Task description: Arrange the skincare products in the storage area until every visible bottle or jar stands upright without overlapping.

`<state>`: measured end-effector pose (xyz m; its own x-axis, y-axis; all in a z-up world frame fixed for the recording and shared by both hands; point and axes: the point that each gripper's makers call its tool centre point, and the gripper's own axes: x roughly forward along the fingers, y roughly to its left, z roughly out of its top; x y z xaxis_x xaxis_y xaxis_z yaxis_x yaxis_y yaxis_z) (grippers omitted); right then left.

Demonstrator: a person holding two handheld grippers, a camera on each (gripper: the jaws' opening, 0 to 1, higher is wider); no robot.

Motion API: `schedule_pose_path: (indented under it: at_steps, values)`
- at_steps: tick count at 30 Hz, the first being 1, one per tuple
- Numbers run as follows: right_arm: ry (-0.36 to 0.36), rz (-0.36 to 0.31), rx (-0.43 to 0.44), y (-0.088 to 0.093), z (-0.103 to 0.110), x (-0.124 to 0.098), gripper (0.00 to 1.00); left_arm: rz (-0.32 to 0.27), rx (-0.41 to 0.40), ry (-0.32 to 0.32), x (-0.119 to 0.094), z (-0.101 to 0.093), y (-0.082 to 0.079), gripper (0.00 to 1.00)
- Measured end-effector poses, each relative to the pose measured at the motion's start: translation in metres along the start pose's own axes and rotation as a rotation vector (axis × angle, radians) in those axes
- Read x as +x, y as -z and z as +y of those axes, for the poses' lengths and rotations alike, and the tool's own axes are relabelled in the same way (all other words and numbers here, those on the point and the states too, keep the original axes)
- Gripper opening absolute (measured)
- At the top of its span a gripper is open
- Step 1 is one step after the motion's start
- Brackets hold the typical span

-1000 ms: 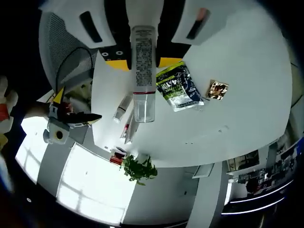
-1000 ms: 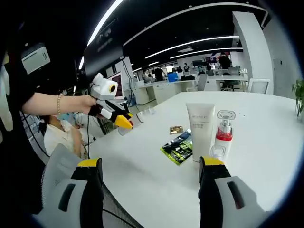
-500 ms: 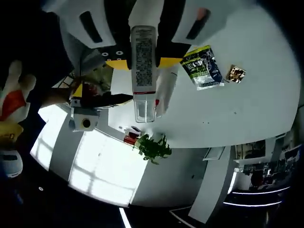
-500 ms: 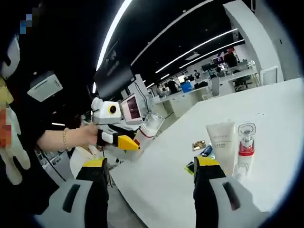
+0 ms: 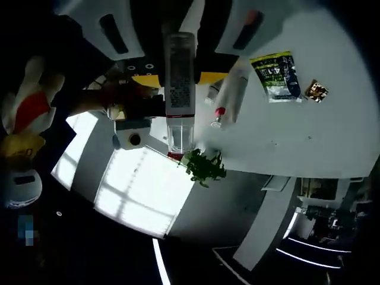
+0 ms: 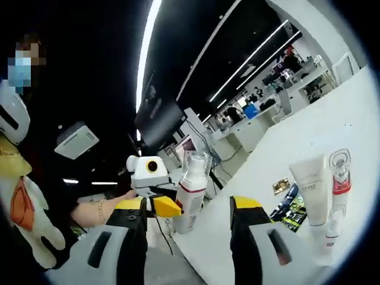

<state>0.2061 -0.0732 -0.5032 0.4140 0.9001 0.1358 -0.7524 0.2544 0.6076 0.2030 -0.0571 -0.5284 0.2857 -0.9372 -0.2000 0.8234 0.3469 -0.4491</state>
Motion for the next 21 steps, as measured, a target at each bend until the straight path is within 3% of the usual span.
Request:
schedule_pose_path:
  at_steps: [6,10,13,21]
  values:
    - [-0.027,0.022,0.001,0.004,0.009,0.004,0.51,-0.031,-0.013,0.030,0.003,-0.016,-0.002,0.25]
    - [-0.061,-0.008,0.047,0.001,0.016,0.004,0.46,-0.041,-0.018,0.049,0.005,-0.024,-0.002,0.25]
    - [-0.068,0.016,0.038,0.006,0.017,0.005,0.45,-0.047,-0.028,0.069,0.008,-0.032,0.001,0.25]
    - [-0.101,0.029,0.035,0.007,0.023,0.004,0.36,-0.094,-0.072,0.091,0.007,-0.038,0.000,0.25]
